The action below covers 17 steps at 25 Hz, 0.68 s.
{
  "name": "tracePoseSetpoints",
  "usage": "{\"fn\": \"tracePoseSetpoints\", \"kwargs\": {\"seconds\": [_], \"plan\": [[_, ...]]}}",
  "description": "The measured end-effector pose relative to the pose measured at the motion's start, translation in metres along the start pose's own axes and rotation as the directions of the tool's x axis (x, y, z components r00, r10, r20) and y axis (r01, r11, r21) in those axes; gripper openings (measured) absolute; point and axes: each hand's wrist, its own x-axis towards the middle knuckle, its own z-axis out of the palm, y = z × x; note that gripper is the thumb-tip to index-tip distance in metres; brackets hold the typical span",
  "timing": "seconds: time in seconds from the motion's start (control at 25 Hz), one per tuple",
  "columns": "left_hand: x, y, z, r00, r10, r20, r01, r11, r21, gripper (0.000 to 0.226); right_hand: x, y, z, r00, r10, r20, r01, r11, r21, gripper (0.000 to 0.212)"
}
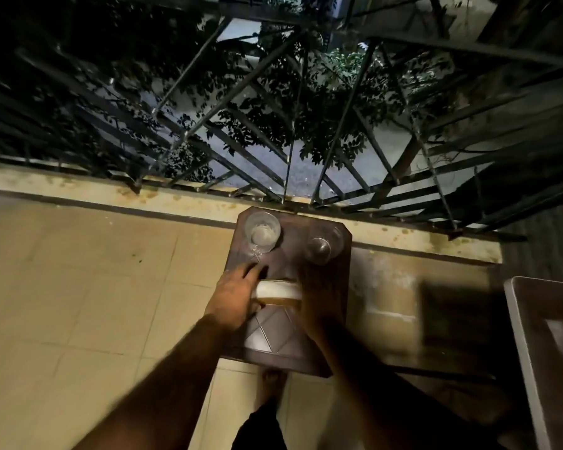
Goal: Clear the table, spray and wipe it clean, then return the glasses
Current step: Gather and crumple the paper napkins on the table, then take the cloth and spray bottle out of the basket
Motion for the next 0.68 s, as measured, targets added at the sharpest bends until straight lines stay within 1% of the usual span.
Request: {"fn": "tracePoseSetpoints", "kwargs": {"seconds": [0.04, 0.08, 0.16, 0.2, 0.28, 0.32, 0.36, 0.4, 0.44, 0.48, 0.56, 0.68], "plan": [[-0.004, 0.006, -0.007, 1.0, 0.011, -0.004, -0.011, 1.0, 0.001, 0.077, -0.005, -0.002, -0.01, 0.999, -0.005, -0.05, 0.006, 1.0, 0.008, 0.069], [-0.009, 0.019, -0.017, 0.999, 0.041, -0.02, -0.041, 0.999, 0.006, 0.072, -0.009, -0.005, -0.03, 0.997, 0.025, -0.075, -0.019, 0.997, 0.078, 0.065], [-0.016, 0.056, -0.035, 0.992, 0.112, -0.064, -0.11, 0.993, 0.037, 0.055, -0.023, -0.005, -0.083, 0.979, 0.079, -0.189, -0.047, 0.985, 0.164, 0.056], [-0.019, 0.075, -0.04, 0.985, 0.147, -0.086, -0.144, 0.989, 0.045, 0.047, -0.034, -0.005, -0.107, 0.978, 0.081, -0.193, -0.049, 0.985, 0.164, 0.056], [-0.027, 0.141, -0.048, 0.953, 0.282, -0.111, -0.276, 0.959, 0.066, 0.034, -0.072, 0.021, -0.162, 0.975, 0.068, -0.213, -0.057, 0.997, 0.059, 0.058], [-0.031, 0.174, -0.047, 0.93, 0.351, -0.11, -0.346, 0.936, 0.065, 0.034, -0.093, 0.036, -0.186, 0.968, 0.104, -0.227, -0.093, 0.994, 0.061, 0.057], [-0.036, 0.214, -0.045, 0.9, 0.425, -0.103, -0.422, 0.905, 0.049, 0.038, -0.121, 0.057, -0.213, 0.948, 0.159, -0.274, -0.15, 0.987, 0.051, 0.053], [-0.041, 0.248, -0.041, 0.872, 0.48, -0.095, -0.478, 0.877, 0.043, 0.042, -0.148, 0.078, -0.235, 0.919, 0.206, -0.337, -0.202, 0.978, 0.047, 0.048], [-0.048, 0.294, -0.036, 0.836, 0.542, -0.089, -0.539, 0.84, 0.052, 0.045, -0.184, 0.103, -0.265, 0.881, 0.296, -0.369, -0.295, 0.954, 0.062, 0.044], [-0.054, 0.335, -0.031, 0.802, 0.593, -0.071, -0.589, 0.805, 0.064, 0.045, -0.216, 0.126, -0.291, 0.838, 0.368, -0.404, -0.374, 0.925, 0.067, 0.042], [-0.071, 0.409, -0.02, 0.742, 0.67, -0.025, -0.666, 0.741, 0.079, 0.039, -0.279, 0.168, -0.332, 0.749, 0.482, -0.455, -0.485, 0.866, 0.118, 0.037], [-0.095, 0.511, -0.003, 0.695, 0.718, 0.039, -0.719, 0.695, 0.018, 0.037, -0.362, 0.221, -0.372, 0.626, 0.637, -0.45, -0.614, 0.758, 0.219, 0.035]]}}
